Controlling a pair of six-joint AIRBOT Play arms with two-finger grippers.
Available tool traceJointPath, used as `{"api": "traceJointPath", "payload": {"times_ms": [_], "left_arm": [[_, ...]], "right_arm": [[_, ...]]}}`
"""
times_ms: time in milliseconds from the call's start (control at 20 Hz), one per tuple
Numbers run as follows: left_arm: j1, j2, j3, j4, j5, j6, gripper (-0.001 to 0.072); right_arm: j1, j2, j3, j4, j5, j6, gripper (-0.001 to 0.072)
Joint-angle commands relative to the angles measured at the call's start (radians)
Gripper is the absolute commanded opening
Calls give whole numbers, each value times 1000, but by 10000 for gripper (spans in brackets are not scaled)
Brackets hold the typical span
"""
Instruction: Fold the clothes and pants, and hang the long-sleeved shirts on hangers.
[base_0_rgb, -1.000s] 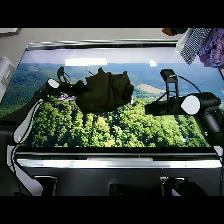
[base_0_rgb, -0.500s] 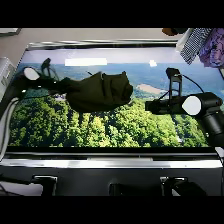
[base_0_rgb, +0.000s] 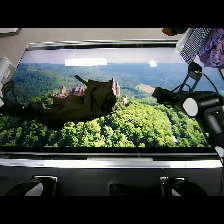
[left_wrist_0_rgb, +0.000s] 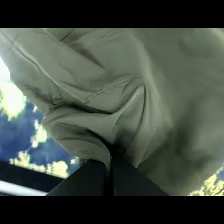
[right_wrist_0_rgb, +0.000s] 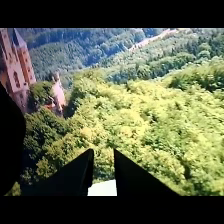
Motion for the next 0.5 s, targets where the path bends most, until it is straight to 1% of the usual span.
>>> {"api": "traceJointPath", "payload": {"times_ms": [0, 50, 150, 200, 250, 300, 350, 400, 450], "left_arm": [[4, 33, -76, 19, 5, -14, 11], [4, 30, -75, 19, 14, -14, 11], [4, 30, -75, 18, 43, -15, 11], [4, 29, -75, 18, 56, -15, 11], [4, 26, -75, 18, 68, -15, 11], [4, 21, -76, 18, 77, -14, 11], [4, 14, -76, 18, 85, -14, 12], [4, 6, -75, 18, 90, -14, 12], [4, -2, -76, 18, 95, -14, 11]], "right_arm": [[0, -119, 1, 148, -182, 59, 357], [0, -163, 3, 241, -232, 14, 391], [0, -271, 51, 431, -313, -182, 393], [0, -332, 97, 504, -336, -279, 411], [0, -406, 166, 564, -333, -362, 417], [0, -481, 245, 596, -314, -416, 424], [0, -571, 341, 613, -274, -454, 427], [0, -655, 436, 616, -226, -477, 445], [0, -743, 540, 616, -170, -494, 563]]}}
